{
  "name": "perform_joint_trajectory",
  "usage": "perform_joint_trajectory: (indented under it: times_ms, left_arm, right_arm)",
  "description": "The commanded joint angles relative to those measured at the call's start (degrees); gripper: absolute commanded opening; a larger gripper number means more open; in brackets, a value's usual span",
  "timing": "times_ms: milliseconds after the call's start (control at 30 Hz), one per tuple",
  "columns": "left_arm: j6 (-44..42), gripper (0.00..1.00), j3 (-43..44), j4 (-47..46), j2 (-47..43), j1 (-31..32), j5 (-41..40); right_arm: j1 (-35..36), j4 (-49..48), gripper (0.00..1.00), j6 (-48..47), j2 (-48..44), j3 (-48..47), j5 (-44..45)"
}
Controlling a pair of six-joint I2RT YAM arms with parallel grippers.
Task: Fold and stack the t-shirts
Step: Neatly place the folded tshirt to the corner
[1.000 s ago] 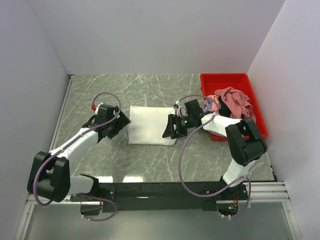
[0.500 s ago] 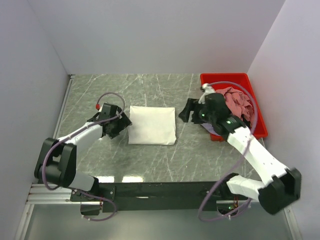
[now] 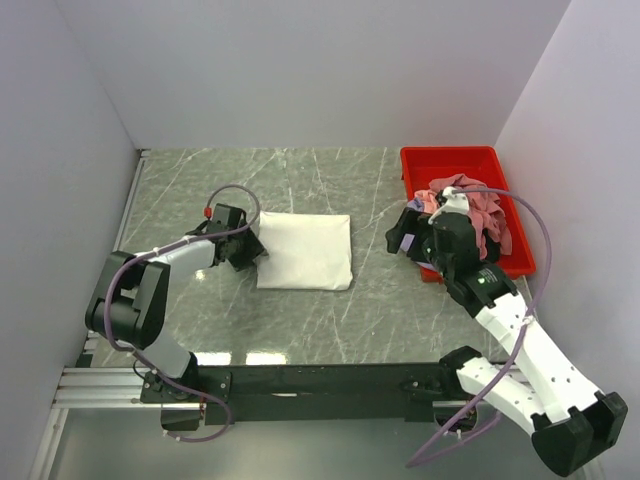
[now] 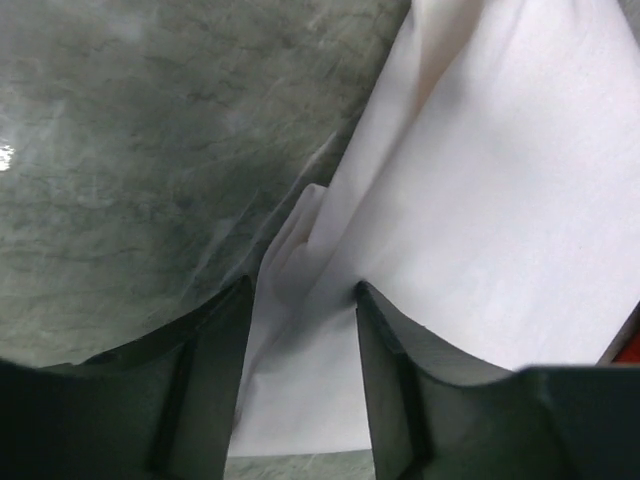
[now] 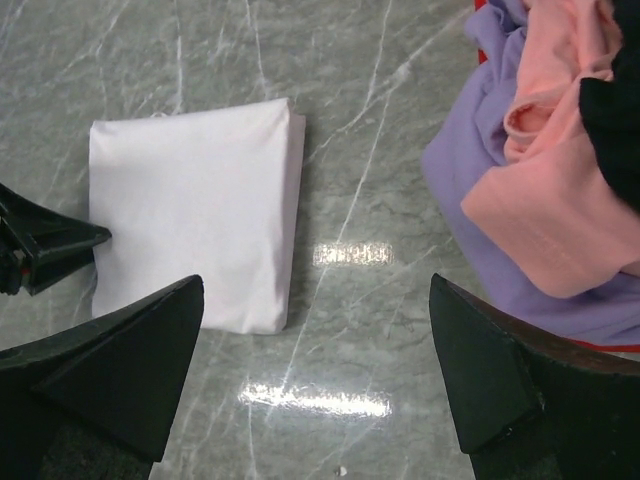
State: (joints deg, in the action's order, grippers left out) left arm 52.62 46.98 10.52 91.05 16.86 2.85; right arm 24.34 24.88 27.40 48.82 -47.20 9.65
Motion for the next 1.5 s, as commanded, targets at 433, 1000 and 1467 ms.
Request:
perform_joint_trajectory:
  times_ms: [433,1000,1467]
  left_arm:
    - [-1.5,0.01,2.9,-1.6,2.6,1.1,1.7]
    - [-0.3,0.01,-7.0,20.3,-14.1,1.0,-18.7]
    - [-0.7,0.01,3.1,25.1,-2.0,-15.4,-39.3]
  right_arm:
    - [-0.3,-5.2,0.89,-0.8,26.3,-6.7,-22.9]
    - [0.0,-3.7,0.89,-2.1,28.6,-7.6,-20.4]
    - [-0.1,-6.1,0.89,-3.0,29.0,-6.2,-27.8]
